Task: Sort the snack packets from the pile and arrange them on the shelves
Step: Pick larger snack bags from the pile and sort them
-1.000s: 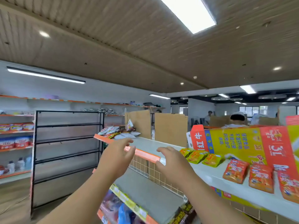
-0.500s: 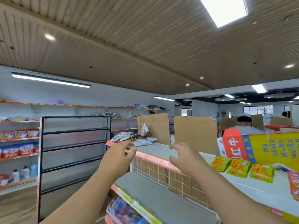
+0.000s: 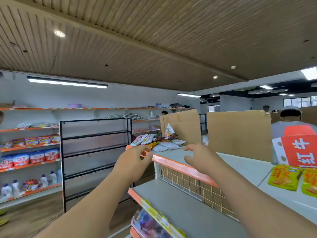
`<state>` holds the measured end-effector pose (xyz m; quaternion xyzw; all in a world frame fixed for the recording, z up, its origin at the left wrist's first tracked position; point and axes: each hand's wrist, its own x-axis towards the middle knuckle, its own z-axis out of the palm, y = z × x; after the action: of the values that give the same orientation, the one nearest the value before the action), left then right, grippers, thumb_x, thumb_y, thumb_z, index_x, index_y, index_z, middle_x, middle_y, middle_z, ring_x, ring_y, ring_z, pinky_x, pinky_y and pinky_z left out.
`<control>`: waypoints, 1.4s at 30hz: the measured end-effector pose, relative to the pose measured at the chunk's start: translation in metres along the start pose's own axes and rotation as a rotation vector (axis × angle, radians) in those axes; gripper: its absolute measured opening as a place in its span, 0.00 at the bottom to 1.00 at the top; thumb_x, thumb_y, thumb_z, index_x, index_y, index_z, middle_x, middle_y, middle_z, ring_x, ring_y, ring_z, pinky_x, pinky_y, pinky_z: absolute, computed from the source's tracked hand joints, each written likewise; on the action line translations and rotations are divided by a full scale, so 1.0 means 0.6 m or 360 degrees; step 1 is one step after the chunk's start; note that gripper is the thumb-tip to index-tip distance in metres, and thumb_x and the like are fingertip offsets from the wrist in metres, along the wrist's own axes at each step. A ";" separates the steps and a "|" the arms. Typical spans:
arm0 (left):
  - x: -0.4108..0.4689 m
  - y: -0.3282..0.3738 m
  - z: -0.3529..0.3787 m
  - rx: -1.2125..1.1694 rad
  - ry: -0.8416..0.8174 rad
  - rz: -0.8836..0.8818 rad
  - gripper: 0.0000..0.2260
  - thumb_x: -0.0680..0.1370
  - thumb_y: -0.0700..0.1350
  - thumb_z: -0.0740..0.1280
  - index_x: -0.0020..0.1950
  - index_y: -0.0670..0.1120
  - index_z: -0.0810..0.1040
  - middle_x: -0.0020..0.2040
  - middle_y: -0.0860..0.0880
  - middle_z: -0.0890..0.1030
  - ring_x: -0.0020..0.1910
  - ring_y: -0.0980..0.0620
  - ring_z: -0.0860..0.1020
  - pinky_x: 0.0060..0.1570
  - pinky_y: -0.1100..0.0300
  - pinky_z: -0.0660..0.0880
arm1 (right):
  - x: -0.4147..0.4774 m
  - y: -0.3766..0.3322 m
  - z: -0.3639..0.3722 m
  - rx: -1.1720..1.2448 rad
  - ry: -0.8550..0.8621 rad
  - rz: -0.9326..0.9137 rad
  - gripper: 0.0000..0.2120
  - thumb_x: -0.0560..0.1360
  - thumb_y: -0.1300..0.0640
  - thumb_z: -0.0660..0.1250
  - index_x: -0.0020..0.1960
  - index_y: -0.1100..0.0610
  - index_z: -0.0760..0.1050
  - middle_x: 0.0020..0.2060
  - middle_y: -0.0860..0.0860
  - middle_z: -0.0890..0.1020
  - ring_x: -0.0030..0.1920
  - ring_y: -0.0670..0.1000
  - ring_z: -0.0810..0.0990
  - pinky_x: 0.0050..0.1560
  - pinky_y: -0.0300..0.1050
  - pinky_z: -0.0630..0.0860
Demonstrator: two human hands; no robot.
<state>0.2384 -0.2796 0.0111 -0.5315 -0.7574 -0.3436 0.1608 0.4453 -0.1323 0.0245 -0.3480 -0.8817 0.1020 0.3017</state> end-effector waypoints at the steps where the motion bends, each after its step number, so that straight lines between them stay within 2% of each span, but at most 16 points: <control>1: 0.016 -0.007 0.007 0.0005 -0.0003 -0.0009 0.11 0.82 0.57 0.62 0.63 0.59 0.77 0.52 0.59 0.79 0.49 0.57 0.76 0.45 0.59 0.71 | 0.021 0.008 0.009 0.0001 -0.0020 0.0011 0.20 0.76 0.51 0.66 0.68 0.47 0.76 0.67 0.49 0.76 0.53 0.51 0.79 0.48 0.43 0.74; 3: 0.053 -0.023 0.024 0.0019 0.0005 -0.0016 0.11 0.82 0.56 0.62 0.62 0.58 0.77 0.52 0.58 0.80 0.50 0.55 0.77 0.48 0.57 0.73 | 0.071 0.024 0.024 0.0011 -0.0036 0.0017 0.17 0.76 0.51 0.67 0.65 0.50 0.77 0.62 0.50 0.79 0.48 0.51 0.78 0.46 0.44 0.74; 6: 0.117 -0.050 0.061 0.0035 0.0037 -0.0004 0.10 0.81 0.56 0.63 0.60 0.59 0.79 0.52 0.58 0.80 0.50 0.55 0.77 0.48 0.56 0.73 | 0.150 0.050 0.042 0.0078 -0.0052 -0.0012 0.14 0.76 0.54 0.65 0.59 0.57 0.79 0.52 0.56 0.82 0.40 0.51 0.74 0.39 0.44 0.68; 10: 0.218 -0.073 0.110 0.0107 0.0045 -0.0003 0.13 0.81 0.57 0.63 0.63 0.58 0.78 0.55 0.57 0.81 0.53 0.54 0.78 0.47 0.57 0.71 | 0.269 0.090 0.068 0.0154 -0.0059 -0.0050 0.05 0.74 0.53 0.66 0.49 0.49 0.77 0.42 0.50 0.80 0.37 0.50 0.75 0.34 0.41 0.68; 12: 0.269 -0.077 0.129 0.0136 0.0052 -0.0009 0.13 0.81 0.56 0.63 0.64 0.57 0.78 0.57 0.56 0.81 0.54 0.53 0.77 0.47 0.58 0.70 | 0.324 0.109 0.081 0.0146 -0.0096 -0.0043 0.03 0.74 0.54 0.66 0.48 0.50 0.77 0.42 0.51 0.81 0.38 0.52 0.77 0.34 0.42 0.69; 15: 0.339 -0.079 0.162 0.0157 0.0058 0.0024 0.13 0.82 0.55 0.63 0.64 0.57 0.78 0.57 0.57 0.81 0.55 0.54 0.77 0.47 0.59 0.69 | 0.399 0.133 0.089 0.0070 -0.0125 -0.0017 0.09 0.76 0.55 0.65 0.52 0.55 0.81 0.48 0.56 0.83 0.49 0.57 0.82 0.43 0.46 0.77; 17: 0.380 -0.080 0.188 0.0160 0.0044 0.0073 0.12 0.81 0.55 0.63 0.63 0.57 0.79 0.56 0.58 0.81 0.54 0.56 0.77 0.46 0.60 0.69 | 0.442 0.144 0.088 0.0008 -0.0124 -0.0015 0.10 0.77 0.54 0.64 0.53 0.56 0.81 0.50 0.57 0.83 0.52 0.58 0.81 0.45 0.47 0.77; 20: 0.419 -0.090 0.226 0.0188 -0.0024 0.0115 0.12 0.81 0.54 0.63 0.62 0.55 0.80 0.56 0.58 0.80 0.54 0.55 0.77 0.48 0.59 0.71 | 0.491 0.153 0.095 -0.0013 -0.0139 -0.0018 0.09 0.76 0.53 0.65 0.50 0.56 0.81 0.47 0.56 0.83 0.48 0.56 0.80 0.43 0.46 0.74; 24: 0.445 -0.120 0.267 0.0245 -0.0090 0.0111 0.08 0.79 0.50 0.65 0.55 0.55 0.83 0.53 0.57 0.82 0.51 0.53 0.78 0.50 0.56 0.75 | 0.538 0.154 0.123 -0.0082 -0.0228 -0.0033 0.07 0.76 0.54 0.65 0.45 0.57 0.79 0.38 0.53 0.80 0.40 0.54 0.76 0.38 0.45 0.71; 27: 0.465 -0.138 0.288 0.0235 -0.0154 0.0070 0.09 0.79 0.49 0.65 0.56 0.55 0.82 0.51 0.57 0.80 0.45 0.54 0.77 0.43 0.58 0.73 | 0.565 0.153 0.140 -0.0152 -0.0294 -0.0036 0.07 0.76 0.54 0.66 0.44 0.55 0.80 0.40 0.53 0.80 0.41 0.53 0.76 0.37 0.43 0.69; 29: 0.477 -0.150 0.302 0.0251 -0.0213 0.0072 0.10 0.78 0.49 0.66 0.57 0.55 0.82 0.53 0.57 0.81 0.47 0.55 0.77 0.44 0.58 0.74 | 0.576 0.149 0.148 -0.0214 -0.0346 -0.0035 0.08 0.77 0.54 0.65 0.40 0.53 0.77 0.38 0.51 0.78 0.40 0.53 0.75 0.35 0.43 0.68; 31: 0.487 -0.163 0.319 0.0291 -0.0269 0.0096 0.11 0.77 0.50 0.67 0.59 0.55 0.82 0.56 0.56 0.82 0.52 0.53 0.78 0.51 0.55 0.77 | 0.589 0.145 0.161 -0.0317 -0.0419 -0.0033 0.07 0.78 0.55 0.64 0.46 0.55 0.79 0.41 0.52 0.79 0.42 0.53 0.74 0.37 0.43 0.69; 33: 0.500 -0.176 0.338 0.0374 -0.0295 0.0136 0.13 0.76 0.51 0.66 0.59 0.55 0.83 0.55 0.56 0.82 0.51 0.52 0.79 0.51 0.55 0.78 | 0.603 0.144 0.178 -0.0390 -0.0473 -0.0020 0.09 0.77 0.56 0.63 0.52 0.57 0.80 0.45 0.54 0.81 0.42 0.53 0.74 0.37 0.43 0.69; 36: 0.523 -0.191 0.361 0.0634 -0.0306 0.0194 0.12 0.74 0.54 0.66 0.55 0.54 0.83 0.49 0.53 0.82 0.48 0.50 0.79 0.46 0.57 0.77 | 0.625 0.146 0.207 -0.0548 -0.0521 0.0009 0.06 0.77 0.55 0.63 0.44 0.56 0.76 0.39 0.52 0.76 0.38 0.53 0.72 0.32 0.42 0.65; 39: 0.543 -0.205 0.378 0.0915 -0.0387 0.0324 0.12 0.74 0.57 0.67 0.48 0.51 0.82 0.44 0.52 0.81 0.46 0.48 0.79 0.43 0.56 0.74 | 0.646 0.144 0.238 -0.0688 -0.0561 0.0091 0.10 0.75 0.52 0.66 0.38 0.55 0.71 0.34 0.49 0.74 0.34 0.51 0.71 0.32 0.41 0.65; 42: 0.560 -0.219 0.390 0.1033 -0.0475 0.0475 0.11 0.73 0.51 0.68 0.35 0.49 0.70 0.34 0.52 0.72 0.33 0.51 0.70 0.32 0.58 0.62 | 0.666 0.137 0.277 -0.0817 -0.0629 0.0201 0.15 0.71 0.46 0.72 0.36 0.54 0.71 0.33 0.49 0.75 0.31 0.49 0.72 0.32 0.39 0.67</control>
<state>0.0178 0.0893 0.0030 -0.6015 -0.7562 0.0224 0.2568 0.1603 0.2033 0.0441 -0.4402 -0.8968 -0.0395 0.0202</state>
